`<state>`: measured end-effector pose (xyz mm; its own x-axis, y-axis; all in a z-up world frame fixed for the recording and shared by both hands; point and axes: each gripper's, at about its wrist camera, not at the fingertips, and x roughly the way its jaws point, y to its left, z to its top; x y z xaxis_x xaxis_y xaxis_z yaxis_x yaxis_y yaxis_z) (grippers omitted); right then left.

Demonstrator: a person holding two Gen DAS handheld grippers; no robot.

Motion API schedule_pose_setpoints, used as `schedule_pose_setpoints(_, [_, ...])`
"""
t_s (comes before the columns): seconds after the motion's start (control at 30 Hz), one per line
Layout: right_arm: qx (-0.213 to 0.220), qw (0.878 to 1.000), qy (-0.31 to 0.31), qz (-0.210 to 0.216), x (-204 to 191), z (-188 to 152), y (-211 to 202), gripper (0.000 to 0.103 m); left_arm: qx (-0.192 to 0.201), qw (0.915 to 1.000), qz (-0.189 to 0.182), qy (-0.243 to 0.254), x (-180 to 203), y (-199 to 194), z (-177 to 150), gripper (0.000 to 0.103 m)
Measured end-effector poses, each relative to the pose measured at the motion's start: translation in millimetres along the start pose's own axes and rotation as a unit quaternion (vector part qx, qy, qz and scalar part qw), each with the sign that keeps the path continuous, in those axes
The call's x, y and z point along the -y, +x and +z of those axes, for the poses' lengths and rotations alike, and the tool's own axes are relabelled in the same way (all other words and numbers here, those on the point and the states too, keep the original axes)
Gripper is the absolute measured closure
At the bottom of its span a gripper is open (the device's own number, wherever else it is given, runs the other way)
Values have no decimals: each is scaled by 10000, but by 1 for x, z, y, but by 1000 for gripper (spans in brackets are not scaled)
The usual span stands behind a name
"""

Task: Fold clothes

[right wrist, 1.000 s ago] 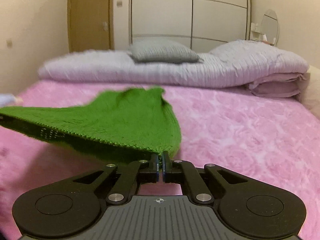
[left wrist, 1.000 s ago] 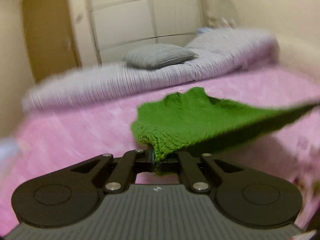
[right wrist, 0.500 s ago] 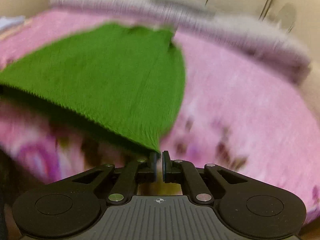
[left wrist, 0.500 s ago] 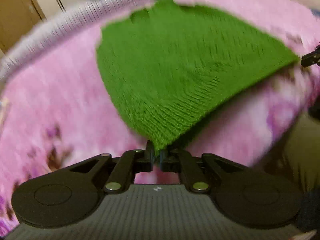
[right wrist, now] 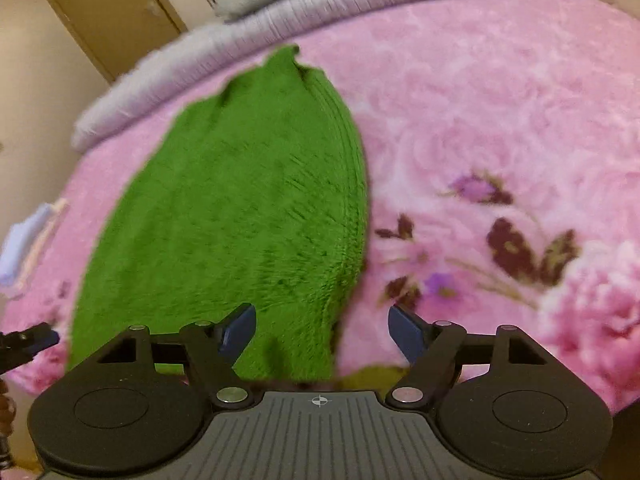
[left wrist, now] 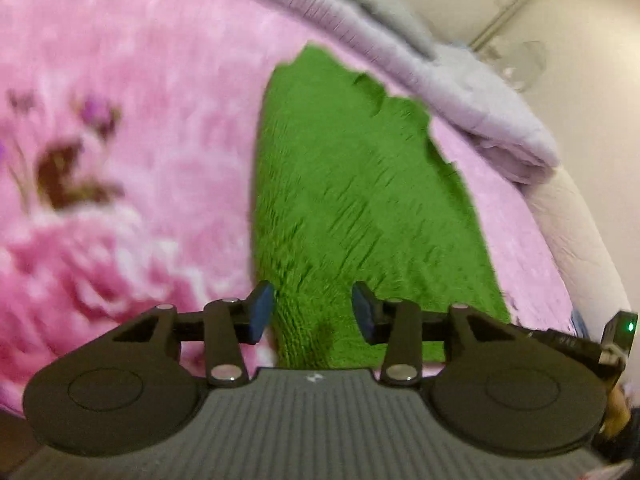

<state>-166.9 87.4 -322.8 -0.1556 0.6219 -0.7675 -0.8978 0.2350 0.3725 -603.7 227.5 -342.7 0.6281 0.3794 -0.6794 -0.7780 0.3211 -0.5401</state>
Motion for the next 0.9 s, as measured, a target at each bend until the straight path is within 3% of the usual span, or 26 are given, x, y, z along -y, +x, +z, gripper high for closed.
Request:
schedule_pose_setpoints(0.03, [-27,9999,-20,-108,-3,0,9,37,-21,10000,49,-63,1,9,-1,87])
schedule_pose_setpoints(0.07, [1,9998,-40,-180,-6,-1,15,54,-7,9999,58,-94,3,13,-2,99])
schedule_pose_setpoints(0.1, [35,9999,-47,-159,-6,-2,14,95,39,9999,29,-96,5,12,-3,99])
schedule_pose_setpoints(0.27, [191,9996,184,93,4,-6,-6,98,501,9984,-40,261,14,-43,0,100])
schedule_pose_setpoints(0.4, [180,9975,522,449,15,-19,-51,98,337,9972,-73,664,25,-75,-13,100])
schedule_pose_setpoints(0.53, [-393,9972,591,255,18,-39,-50,97,-148,9939,567,931,23,-63,-37,100])
schedule_pose_setpoints(0.6, [-660,9965,398,-312,20,-45,-44,97,-72,9926,806,904,22,-66,-34,98])
schedule_pose_setpoints(0.7, [-382,9963,160,-747,26,-33,-57,90,237,9908,771,1085,31,-70,-10,94])
schedule_pose_setpoints(0.8, [221,9989,79,-406,25,-1,-65,90,365,9858,657,1502,52,-48,21,85])
schedule_pose_setpoints(0.9, [221,9995,-149,144,9,29,-34,90,161,9841,425,1719,73,0,47,83])
